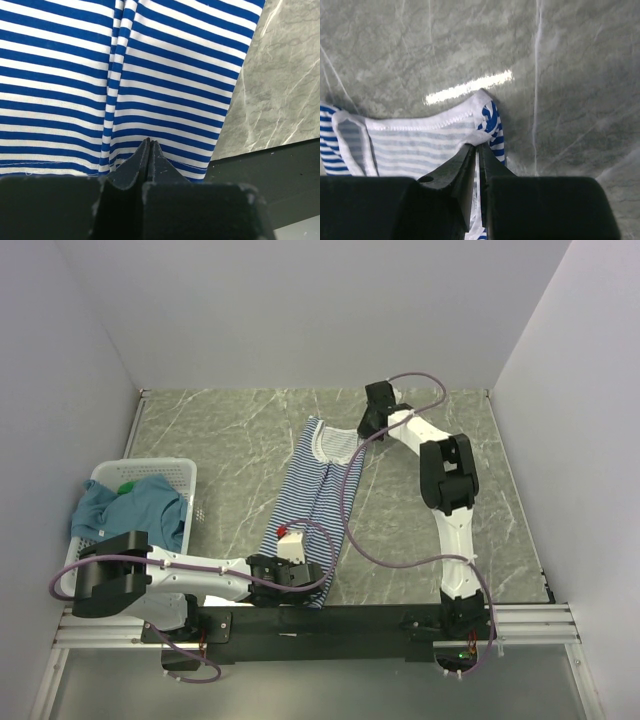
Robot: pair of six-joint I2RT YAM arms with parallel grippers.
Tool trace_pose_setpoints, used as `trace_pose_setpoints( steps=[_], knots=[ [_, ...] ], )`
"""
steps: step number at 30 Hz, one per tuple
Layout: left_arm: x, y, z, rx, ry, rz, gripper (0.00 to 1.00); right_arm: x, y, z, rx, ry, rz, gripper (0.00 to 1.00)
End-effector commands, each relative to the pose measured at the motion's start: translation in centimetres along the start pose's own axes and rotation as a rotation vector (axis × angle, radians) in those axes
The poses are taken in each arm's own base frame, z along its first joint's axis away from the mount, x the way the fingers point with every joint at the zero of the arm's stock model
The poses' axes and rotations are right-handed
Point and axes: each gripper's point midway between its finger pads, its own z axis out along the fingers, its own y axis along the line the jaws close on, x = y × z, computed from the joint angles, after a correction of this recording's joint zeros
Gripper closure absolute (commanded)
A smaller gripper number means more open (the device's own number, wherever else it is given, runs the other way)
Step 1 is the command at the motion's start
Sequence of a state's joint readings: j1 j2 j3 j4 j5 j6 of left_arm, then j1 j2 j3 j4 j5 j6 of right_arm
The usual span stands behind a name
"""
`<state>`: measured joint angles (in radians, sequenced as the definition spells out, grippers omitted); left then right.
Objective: Fold and stack the tank tops
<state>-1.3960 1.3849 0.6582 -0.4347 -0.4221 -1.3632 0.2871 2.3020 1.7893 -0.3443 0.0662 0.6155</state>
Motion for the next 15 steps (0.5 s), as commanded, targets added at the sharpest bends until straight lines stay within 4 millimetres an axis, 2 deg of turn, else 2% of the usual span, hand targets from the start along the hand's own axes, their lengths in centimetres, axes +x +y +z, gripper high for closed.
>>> trace_pose_setpoints(
  steps=[1,2,3,5,10,13,15],
  knots=[
    [-0.1,-1.4,-0.6,0.038,0.008,0.021,1.0,-0.7,-1.3,0.6,0.093,0.016,-0.039,0.86],
    [-0.3,-1.8,-0.7,0.045,0.006,0.022,1.0,-0.3,-1.7,0.7,0.118,0.039,-0.058,0.86],
    [-0.3,-1.9,-0.8,0.046,0.004,0.029,1.0,-1.1,-1.4,0.7,0.117,0.026,-0.063,0.86],
    [-0.6,-2.6,-0.8,0.055,0.001,0.031,0.99,-0.7,-2.2,1.2,0.161,0.045,-0.082,0.86],
    [-1.2,-4.6,-0.5,0.089,0.002,0.055,0.99,-1.9,-2.8,1.7,0.187,0.034,-0.097,0.84],
    [-2.2,-5.9,0.1,0.117,-0.002,0.055,1.0,-2.6,-2.4,1.9,0.168,0.033,-0.099,0.79],
    [-2.7,-6.7,0.6,0.128,0.004,0.07,0.99,-3.7,-1.9,1.7,0.156,0.013,-0.102,0.71]
  ],
)
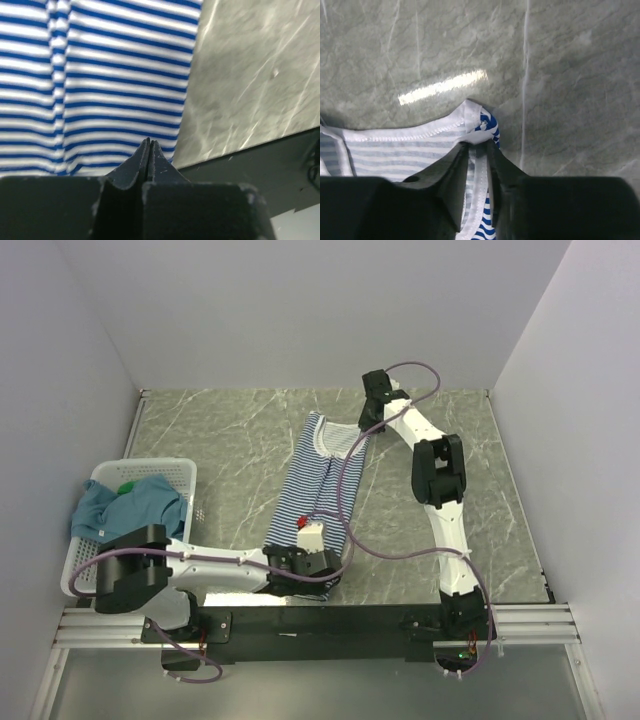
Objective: Fold and stack the tank tops
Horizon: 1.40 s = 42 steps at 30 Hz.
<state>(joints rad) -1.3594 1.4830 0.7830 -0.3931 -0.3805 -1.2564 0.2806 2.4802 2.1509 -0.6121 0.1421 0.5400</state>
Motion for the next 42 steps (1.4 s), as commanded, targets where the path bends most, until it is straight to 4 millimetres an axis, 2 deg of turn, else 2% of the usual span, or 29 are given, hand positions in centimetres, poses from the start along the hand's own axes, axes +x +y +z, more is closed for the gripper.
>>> trace_pose_setpoints(
  steps=[1,6,7,9,10,11,12,15,19,21,22,23,24,25,26,28,29,30,31,32,33,34,35,36,37,38,39,41,42],
  knots=[
    [-1.9,-3.0,0.4,0.083,-0.007,0.012,0.99,-1.3,-1.4,0.5,0.045,-0.009,-0.023,0.68],
    [-3.3,-4.0,2.1,0.083,-0.004,0.03,1.0,-3.9,-0.4,-1.0,-0.011,-0.072,-0.026,0.48],
    [-3.4,-4.1,2.3,0.085,0.0,0.03,0.99,-5.1,0.3,-2.6,-0.048,-0.099,-0.025,0.45],
    [-3.4,-4.6,3.2,0.102,0.021,0.028,0.99,-6.0,0.9,-3.6,-0.086,-0.137,-0.024,0.37],
    [-3.4,-4.8,3.5,0.109,0.026,0.026,0.99,-7.3,1.5,-5.5,-0.12,-0.174,-0.022,0.35],
    [-3.1,-5.0,4.0,0.116,0.041,0.028,0.99,-7.9,1.7,-6.2,-0.13,-0.194,-0.015,0.32],
    [-3.2,-5.0,4.3,0.115,0.043,0.023,0.99,-8.5,1.7,-7.0,-0.14,-0.211,-0.008,0.31],
    [-3.6,-5.5,5.0,0.125,0.045,0.013,0.99,-11.5,2.2,-11.8,-0.172,-0.304,0.02,0.3],
    [-4.7,-6.6,5.6,0.143,0.037,0.009,1.0,-13.4,1.2,-15.5,-0.197,-0.369,0.083,0.3],
    [-5.1,-6.8,6.2,0.137,0.033,0.015,0.99,-13.7,0.4,-17.2,-0.192,-0.37,0.108,0.3],
    [-6.5,-7.4,7.0,0.14,0.024,0.012,0.99,-13.2,-0.7,-19.7,-0.188,-0.386,0.132,0.3],
    [-6.4,-7.5,7.0,0.142,0.028,0.012,0.99,-13.2,-0.7,-19.7,-0.188,-0.386,0.132,0.3],
    [-6.8,-8.0,7.5,0.145,0.03,0.01,1.0,-11.9,-1.4,-19.1,-0.177,-0.365,0.134,0.3],
    [-7.5,-8.0,7.8,0.142,0.025,0.007,0.99,-11.4,-1.7,-19.6,-0.178,-0.364,0.135,0.3],
    [-7.9,-8.2,8.1,0.144,0.023,0.006,0.99,-11.4,-1.9,-21.2,-0.193,-0.381,0.141,0.3],
    [-8.9,-9.0,8.5,0.165,0.016,-0.004,0.99,-8.9,-3.1,-20.8,-0.169,-0.333,0.14,0.3],
    [-9.2,-9.5,8.5,0.185,0.008,-0.006,0.99,-8.4,-3.2,-22.4,-0.196,-0.341,0.144,0.3],
    [-9.8,-10.5,8.1,0.223,0.001,-0.011,0.99,-5.7,-4.3,-21.1,-0.182,-0.297,0.147,0.3],
    [-10.2,-10.8,7.9,0.234,-0.007,-0.013,1.0,-4.6,-4.7,-21.3,-0.19,-0.292,0.154,0.3],
    [-10.7,-11.3,7.5,0.249,-0.02,-0.014,0.99,-4.3,-4.9,-23.3,-0.226,-0.324,0.16,0.31],
    [-11.4,-12.0,6.5,0.276,-0.04,-0.013,0.97,-1.3,-6.0,-21.9,-0.22,-0.281,0.168,0.31],
    [-11.9,-12.2,6.0,0.287,-0.056,-0.02,0.94,-0.1,-6.4,-22.1,-0.229,-0.275,0.169,0.3],
    [-12.2,-12.1,5.5,0.287,-0.068,-0.026,0.89,0.4,-6.8,-23.6,-0.252,-0.298,0.174,0.3],
    [-12.7,-12.0,4.3,0.299,-0.088,-0.038,0.87,3.3,-7.9,-22.6,-0.243,-0.252,0.182,0.31],
    [-13.1,-11.9,3.5,0.31,-0.108,-0.049,0.85,3.9,-7.8,-24.2,-0.293,-0.276,0.181,0.31],
    [-13.3,-11.6,3.0,0.314,-0.12,-0.06,0.82,5.1,-7.9,-24.4,-0.309,-0.276,0.176,0.31],
    [-13.4,-11.1,1.7,0.323,-0.132,-0.078,0.8,7.6,-8.8,-23.7,-0.297,-0.242,0.183,0.31],
    [-13.5,-9.7,0.8,0.294,-0.152,-0.098,0.75,9.5,-8.3,-25.3,-0.352,-0.25,0.161,0.31],
    [-13.2,-8.5,-0.2,0.285,-0.157,-0.137,0.73,12.3,-8.2,-25.1,-0.35,-0.203,0.129,0.31]
  ],
)
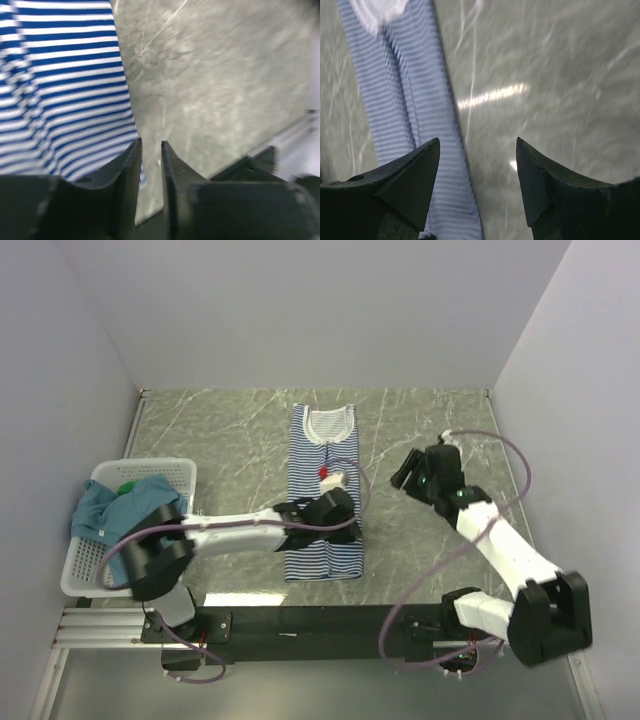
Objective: Fold and stack the tank tops
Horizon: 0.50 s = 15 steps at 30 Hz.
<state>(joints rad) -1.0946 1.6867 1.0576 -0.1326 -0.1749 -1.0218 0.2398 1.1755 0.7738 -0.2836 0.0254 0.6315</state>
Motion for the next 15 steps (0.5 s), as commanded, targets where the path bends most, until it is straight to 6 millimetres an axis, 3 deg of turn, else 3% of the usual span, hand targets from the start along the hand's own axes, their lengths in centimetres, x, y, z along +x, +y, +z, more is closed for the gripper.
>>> trace_pose_setpoints(
  steps=[1,2,3,4,5,6,9,13,15],
  knots=[
    [-2.0,0.3,-4.1,0.019,-0.1,-0.088,0.71,1.4,2.9,-2.9,-0.151,-0.063,-0.017,0.31],
    [-0.8,3.3,-4.4,-0.053,-0.093,-0.098,0.67,2.4,3.2,-3.2,-0.174,-0.054,-0.018,0.31],
    [-1.1,3.4,-5.9,-0.04,-0.117,-0.164,0.66,5.4,3.4,-3.6,-0.19,0.001,-0.052,0.31],
    [-0.8,4.6,-6.5,-0.064,-0.121,-0.185,0.67,6.1,3.6,-4.3,-0.207,-0.006,-0.056,0.32],
    [0.4,7.1,-6.8,-0.121,-0.115,-0.192,0.69,7.1,3.7,-4.6,-0.207,0.0,-0.055,0.32],
    [0.2,7.3,-8.0,-0.102,-0.13,-0.238,0.68,9.0,3.6,-4.9,-0.209,0.038,-0.078,0.32],
    [1.8,10.1,-9.5,-0.134,-0.119,-0.268,0.67,11.5,3.2,-5.5,-0.218,0.076,-0.068,0.35],
    [4.0,12.7,-10.7,-0.17,-0.109,-0.292,0.62,16.8,3.5,-6.4,-0.23,0.187,-0.142,0.36],
    [4.7,13.8,-11.0,-0.18,-0.107,-0.313,0.59,18.0,2.6,-6.3,-0.177,0.196,-0.159,0.36]
  ],
)
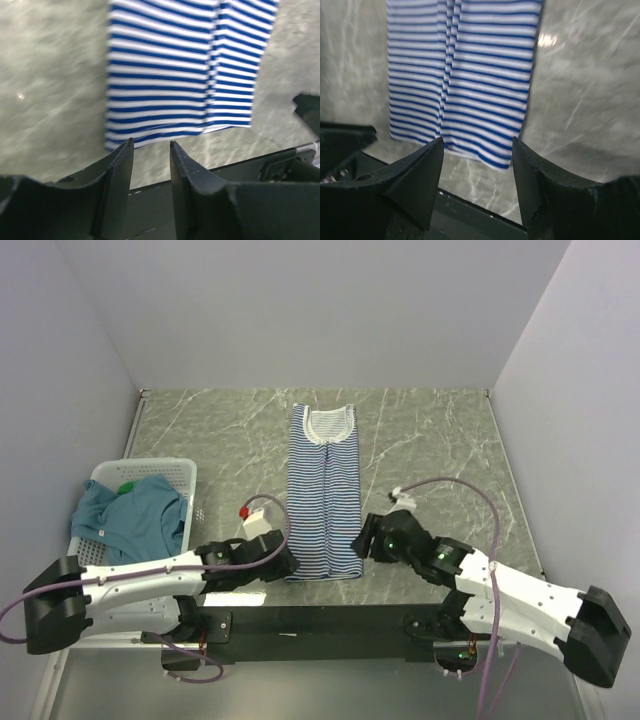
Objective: Fold and stack the tank tops
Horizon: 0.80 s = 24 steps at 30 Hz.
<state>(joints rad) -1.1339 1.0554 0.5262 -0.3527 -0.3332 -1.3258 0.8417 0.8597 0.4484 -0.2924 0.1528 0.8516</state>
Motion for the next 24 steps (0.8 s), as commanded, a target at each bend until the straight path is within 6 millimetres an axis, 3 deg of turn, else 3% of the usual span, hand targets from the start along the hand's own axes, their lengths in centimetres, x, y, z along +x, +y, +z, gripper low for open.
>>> trace_pose_setpoints(
  steps=[1,5,11,17,24],
  knots=[
    [0.1,1.6,-0.5,-0.022,-0.026,-0.072,0.59,1.9,-0.9,0.5,0.079,0.006,0.017,0.36],
    [1.2,3.2,-0.3,-0.015,-0.006,-0.08,0.58,3.7,-1.3,0.6,0.098,0.033,0.004,0.36],
    [2.3,3.3,0.2,0.013,0.018,-0.048,0.58,4.9,-1.9,0.9,0.112,0.052,0.014,0.37],
    [2.6,4.6,0.4,-0.021,0.008,-0.055,0.58,6.1,-2.4,1.2,0.126,0.078,0.015,0.43],
    [2.4,4.1,0.5,0.041,-0.015,-0.059,0.58,7.0,-3.0,1.3,0.116,0.084,0.044,0.46]
  ],
)
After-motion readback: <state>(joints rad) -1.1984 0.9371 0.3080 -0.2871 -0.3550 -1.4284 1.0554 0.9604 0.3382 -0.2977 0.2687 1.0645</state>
